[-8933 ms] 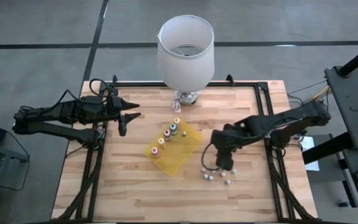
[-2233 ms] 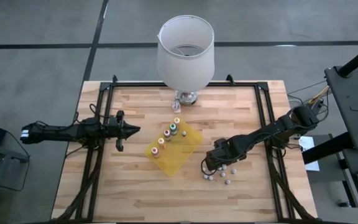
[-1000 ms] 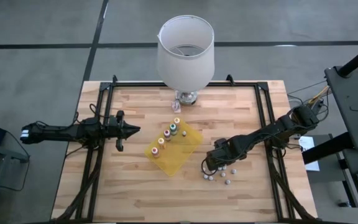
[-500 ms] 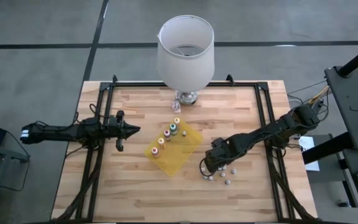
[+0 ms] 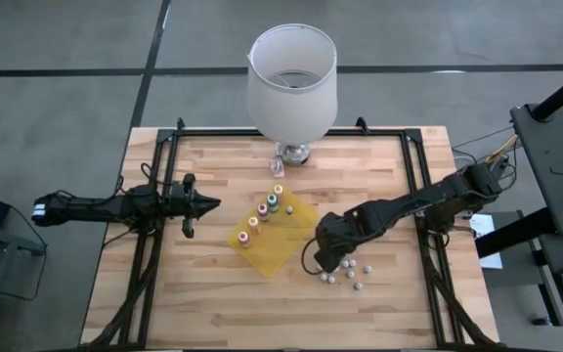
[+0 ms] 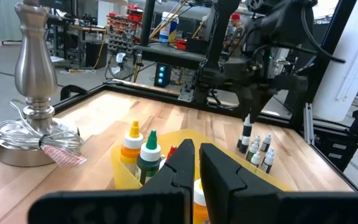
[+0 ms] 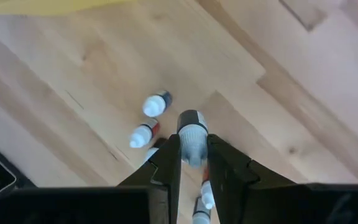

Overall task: Pick & Place food coloring
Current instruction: Put the small purple food coloring bottle into the yellow bin

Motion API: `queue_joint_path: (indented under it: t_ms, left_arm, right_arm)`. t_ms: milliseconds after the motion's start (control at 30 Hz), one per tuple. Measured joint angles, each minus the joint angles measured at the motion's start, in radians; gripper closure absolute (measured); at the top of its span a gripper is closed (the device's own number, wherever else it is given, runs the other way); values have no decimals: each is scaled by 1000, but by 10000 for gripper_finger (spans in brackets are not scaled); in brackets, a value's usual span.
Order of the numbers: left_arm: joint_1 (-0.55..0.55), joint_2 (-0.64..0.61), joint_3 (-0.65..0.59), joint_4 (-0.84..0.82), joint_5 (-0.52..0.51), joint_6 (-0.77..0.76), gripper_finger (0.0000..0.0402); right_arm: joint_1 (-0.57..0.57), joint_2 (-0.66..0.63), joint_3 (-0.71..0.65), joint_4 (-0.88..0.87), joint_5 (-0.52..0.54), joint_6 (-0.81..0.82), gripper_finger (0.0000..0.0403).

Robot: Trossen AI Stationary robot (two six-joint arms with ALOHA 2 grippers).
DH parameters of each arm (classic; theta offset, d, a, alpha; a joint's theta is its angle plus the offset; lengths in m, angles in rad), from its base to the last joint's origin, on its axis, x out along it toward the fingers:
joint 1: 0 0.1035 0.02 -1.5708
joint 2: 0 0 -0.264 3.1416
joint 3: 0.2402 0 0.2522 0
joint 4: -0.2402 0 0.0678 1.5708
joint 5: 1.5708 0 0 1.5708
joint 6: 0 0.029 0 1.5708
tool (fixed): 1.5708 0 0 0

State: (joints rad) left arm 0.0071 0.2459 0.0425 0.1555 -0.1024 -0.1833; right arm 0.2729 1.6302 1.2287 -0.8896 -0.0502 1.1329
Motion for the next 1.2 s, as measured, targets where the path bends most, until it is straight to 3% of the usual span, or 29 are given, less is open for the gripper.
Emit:
queue_joint_path:
  t_ms: [567, 1200]
  left_arm:
    - [0, 0, 0, 0, 0, 0, 401]
    - [0, 0, 0, 0, 0, 0, 401]
  right_arm:
    - [-147, 8, 93, -83, -34, -313, 344]
    - [-228, 8, 149, -86, -40, -382, 344]
